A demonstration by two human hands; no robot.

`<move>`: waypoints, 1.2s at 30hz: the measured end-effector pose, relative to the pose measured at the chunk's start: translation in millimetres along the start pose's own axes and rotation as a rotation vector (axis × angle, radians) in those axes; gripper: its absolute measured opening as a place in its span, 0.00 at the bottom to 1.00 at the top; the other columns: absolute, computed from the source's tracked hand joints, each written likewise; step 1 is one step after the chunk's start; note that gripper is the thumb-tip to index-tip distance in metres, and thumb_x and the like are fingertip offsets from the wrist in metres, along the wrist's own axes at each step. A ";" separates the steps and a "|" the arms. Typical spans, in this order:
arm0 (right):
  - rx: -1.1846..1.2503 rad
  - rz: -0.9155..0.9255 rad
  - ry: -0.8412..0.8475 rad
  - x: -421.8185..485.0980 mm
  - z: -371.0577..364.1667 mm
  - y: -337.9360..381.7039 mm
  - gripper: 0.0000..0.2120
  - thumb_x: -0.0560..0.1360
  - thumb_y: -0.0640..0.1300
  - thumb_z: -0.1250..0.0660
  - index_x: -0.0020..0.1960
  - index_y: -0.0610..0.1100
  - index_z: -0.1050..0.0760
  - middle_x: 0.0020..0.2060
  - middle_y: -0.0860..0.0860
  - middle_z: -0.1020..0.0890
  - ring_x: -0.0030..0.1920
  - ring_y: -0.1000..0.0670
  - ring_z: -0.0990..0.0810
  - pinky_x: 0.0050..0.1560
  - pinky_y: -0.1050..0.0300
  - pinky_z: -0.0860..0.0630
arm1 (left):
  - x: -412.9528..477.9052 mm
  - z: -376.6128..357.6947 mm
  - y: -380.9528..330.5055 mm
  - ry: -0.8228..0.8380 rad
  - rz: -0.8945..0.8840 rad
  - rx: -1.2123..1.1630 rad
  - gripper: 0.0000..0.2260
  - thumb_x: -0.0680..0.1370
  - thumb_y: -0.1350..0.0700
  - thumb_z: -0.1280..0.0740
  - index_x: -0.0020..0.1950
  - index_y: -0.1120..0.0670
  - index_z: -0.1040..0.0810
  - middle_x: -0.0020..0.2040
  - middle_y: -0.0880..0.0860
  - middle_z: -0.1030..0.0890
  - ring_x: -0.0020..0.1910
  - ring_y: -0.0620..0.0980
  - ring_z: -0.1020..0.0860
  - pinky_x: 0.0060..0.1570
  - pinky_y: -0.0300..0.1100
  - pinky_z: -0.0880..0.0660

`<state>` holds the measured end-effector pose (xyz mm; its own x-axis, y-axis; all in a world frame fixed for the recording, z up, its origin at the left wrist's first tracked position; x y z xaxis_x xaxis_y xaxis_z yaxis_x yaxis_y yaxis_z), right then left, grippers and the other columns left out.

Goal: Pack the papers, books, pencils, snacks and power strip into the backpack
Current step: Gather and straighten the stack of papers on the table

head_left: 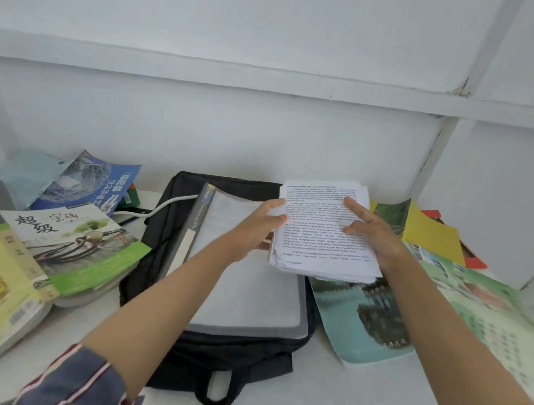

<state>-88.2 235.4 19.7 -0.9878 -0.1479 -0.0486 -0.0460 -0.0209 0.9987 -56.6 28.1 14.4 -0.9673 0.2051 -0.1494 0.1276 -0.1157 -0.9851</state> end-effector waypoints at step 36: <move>0.282 -0.045 0.257 18.8 -40.2 11.1 0.30 0.72 0.27 0.42 0.67 0.53 0.32 0.65 0.47 0.27 0.61 0.43 0.24 0.52 0.49 0.22 | -152.2 203.2 -77.9 -0.549 -0.010 0.316 0.21 0.75 0.74 0.48 0.60 0.59 0.25 0.59 0.55 0.23 0.46 0.47 0.21 0.38 0.32 0.21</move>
<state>-101.4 192.6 29.4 -0.9161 -0.3967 -0.0590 -0.1633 0.2346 0.9583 36.1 -191.6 131.4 -0.9502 -0.3115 0.0079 0.1286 -0.4150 -0.9007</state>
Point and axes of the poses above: each hand's wrist, its own x-axis towards the middle knuckle, its own z-axis out of the back of the hand, y = z × x, the point moved 6 cm from there along x, towards the middle knuckle
